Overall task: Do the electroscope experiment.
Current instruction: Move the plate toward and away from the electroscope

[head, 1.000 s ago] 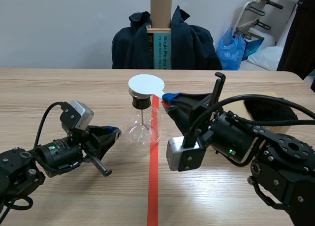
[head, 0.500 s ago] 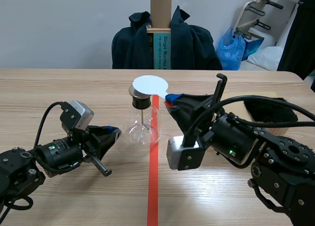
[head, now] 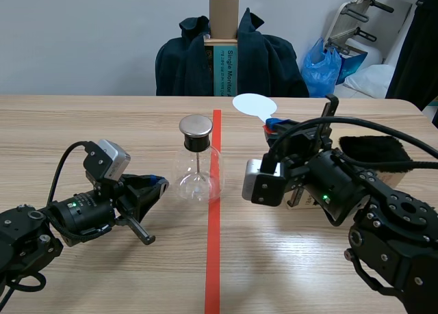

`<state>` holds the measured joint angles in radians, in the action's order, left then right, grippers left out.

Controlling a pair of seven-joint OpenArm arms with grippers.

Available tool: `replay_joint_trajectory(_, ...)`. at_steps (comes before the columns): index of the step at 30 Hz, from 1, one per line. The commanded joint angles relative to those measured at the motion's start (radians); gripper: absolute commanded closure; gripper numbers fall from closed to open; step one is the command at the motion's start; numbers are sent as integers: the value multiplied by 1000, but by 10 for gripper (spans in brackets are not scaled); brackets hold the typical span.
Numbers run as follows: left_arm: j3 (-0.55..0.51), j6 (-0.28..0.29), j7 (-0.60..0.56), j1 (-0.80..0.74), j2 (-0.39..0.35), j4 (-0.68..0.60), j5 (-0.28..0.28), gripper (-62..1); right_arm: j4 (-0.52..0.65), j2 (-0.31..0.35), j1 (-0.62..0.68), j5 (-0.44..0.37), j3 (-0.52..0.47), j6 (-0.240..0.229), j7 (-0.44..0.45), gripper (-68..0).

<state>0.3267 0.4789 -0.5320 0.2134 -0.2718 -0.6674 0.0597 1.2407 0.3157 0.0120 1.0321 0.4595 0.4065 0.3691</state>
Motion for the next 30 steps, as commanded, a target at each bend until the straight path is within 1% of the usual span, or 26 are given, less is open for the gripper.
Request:
replay_joint_trajectory(1, -10, 2, -18, 11, -6, -18, -10, -32, 8, 5, -13, -6, -13, 15, -16, -8)
replay_joint_trajectory(6, -10, 2, -18, 11, -6, -18, -10, -32, 8, 6, -13, -6, -13, 15, -65, -8)
replay_joint_trajectory(11, -10, 2, -18, 11, -6, -18, -10, -32, 8, 6, -14, -6, -13, 15, -63, -8)
replay_joint_trajectory(13, -10, 2, -18, 11, -6, -18, -10, -32, 8, 6, -16, -6, -13, 16, -48, -8)
replay_joint_trajectory(19, -10, 2, -18, 11, -6, -18, -10, -32, 8, 6, -26, -6, -13, 23, 23, -8)
replay_joint_trajectory(22, -10, 2, -18, 11, -6, -18, -10, -32, 8, 6, -29, -6, -13, 23, 72, -8)
replay_joint_trajectory(30, -10, 2, -18, 11, -6, -18, -10, -32, 8, 6, -29, -6, -13, 23, 251, -8)
